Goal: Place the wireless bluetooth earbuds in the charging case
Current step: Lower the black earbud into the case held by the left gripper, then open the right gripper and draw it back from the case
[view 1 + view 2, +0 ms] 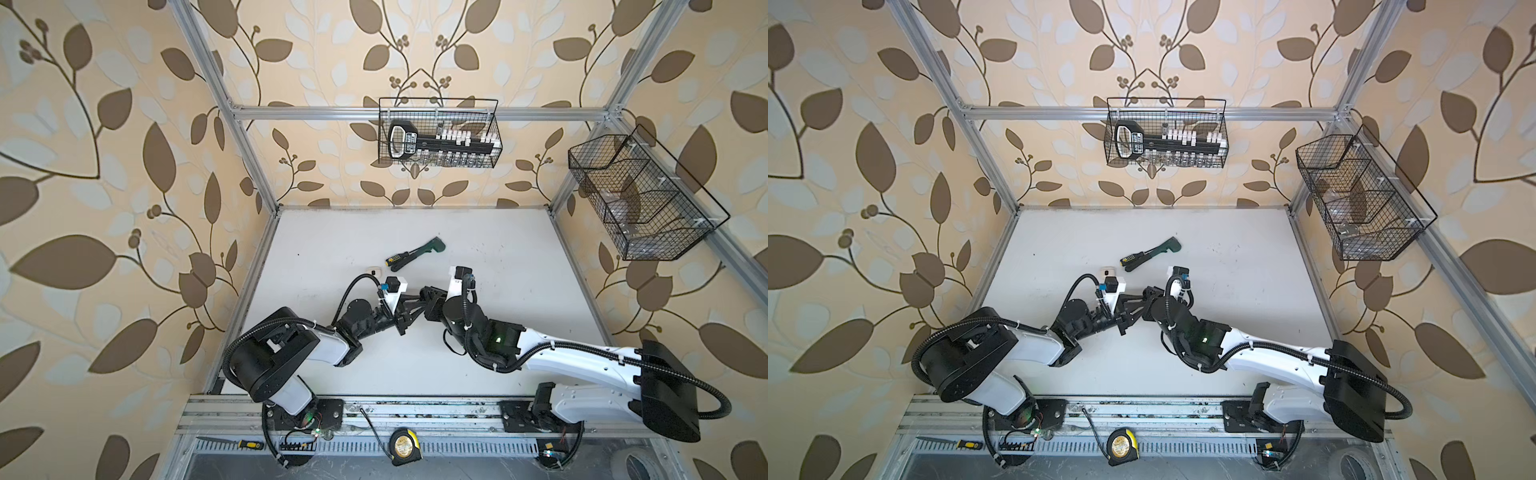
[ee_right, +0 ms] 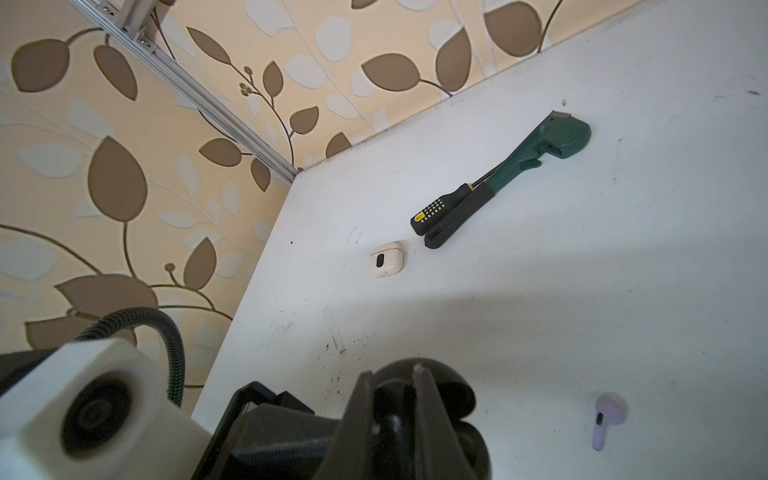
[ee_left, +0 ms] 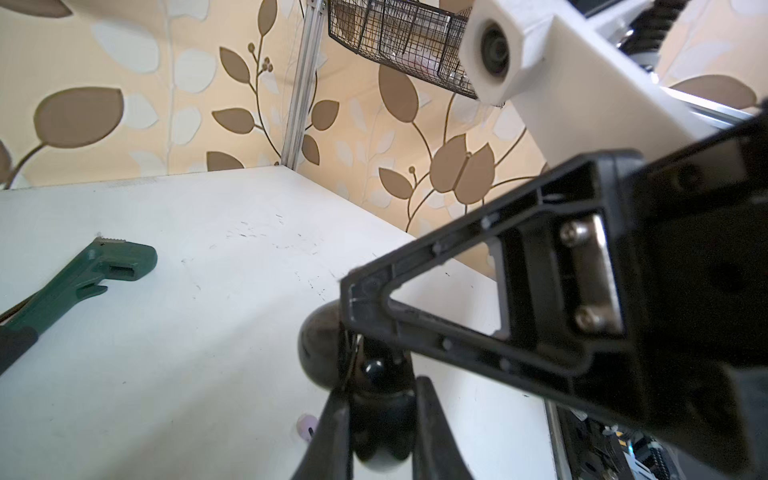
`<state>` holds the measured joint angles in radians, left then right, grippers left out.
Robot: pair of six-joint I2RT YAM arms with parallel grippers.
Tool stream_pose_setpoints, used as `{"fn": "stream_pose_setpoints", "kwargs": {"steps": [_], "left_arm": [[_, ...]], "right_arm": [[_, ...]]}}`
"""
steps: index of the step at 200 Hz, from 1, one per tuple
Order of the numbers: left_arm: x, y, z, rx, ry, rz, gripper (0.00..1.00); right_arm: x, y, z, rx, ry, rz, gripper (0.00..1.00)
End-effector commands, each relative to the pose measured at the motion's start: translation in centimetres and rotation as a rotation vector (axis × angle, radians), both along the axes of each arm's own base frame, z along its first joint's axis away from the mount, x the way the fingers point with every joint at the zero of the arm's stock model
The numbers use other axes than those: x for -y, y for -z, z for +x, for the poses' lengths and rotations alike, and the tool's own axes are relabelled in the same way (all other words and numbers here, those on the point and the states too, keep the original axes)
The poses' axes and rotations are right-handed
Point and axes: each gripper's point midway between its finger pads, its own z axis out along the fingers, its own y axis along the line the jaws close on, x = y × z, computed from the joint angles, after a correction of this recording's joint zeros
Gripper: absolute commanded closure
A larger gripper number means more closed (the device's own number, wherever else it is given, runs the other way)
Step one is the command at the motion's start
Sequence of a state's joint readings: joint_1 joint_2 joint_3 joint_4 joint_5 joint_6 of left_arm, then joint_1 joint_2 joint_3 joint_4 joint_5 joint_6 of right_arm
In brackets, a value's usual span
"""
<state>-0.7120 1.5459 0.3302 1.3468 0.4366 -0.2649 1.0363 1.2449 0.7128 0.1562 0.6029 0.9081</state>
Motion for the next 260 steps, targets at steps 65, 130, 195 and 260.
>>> {"fn": "stream_pose_setpoints", "kwargs": {"steps": [65,130,195,260], "left_arm": [[-0.2,-3.1,-0.5,0.11,0.013,-0.063,1.0],[-0.2,-3.2,-0.6,0.114,0.018,-0.064,1.0],[-0.1,-3.1,-0.9,0.126,0.032,-0.058,1.0],[-0.1,-3.3,-2.1,0.24,0.077,-0.017,1.0]], "right_arm": [[-0.5,1.2,-0.9,-0.025,-0.057,-0.014,0.76],[0.8,-0.7,-1.2,0.009,-0.043,-0.007,0.59],[3.4,-5.6,-0.6,0.047,-0.088,-0.052,0.52],[5.9,-4.3,0.9,0.065,-0.112,-0.216,0.54]]}}
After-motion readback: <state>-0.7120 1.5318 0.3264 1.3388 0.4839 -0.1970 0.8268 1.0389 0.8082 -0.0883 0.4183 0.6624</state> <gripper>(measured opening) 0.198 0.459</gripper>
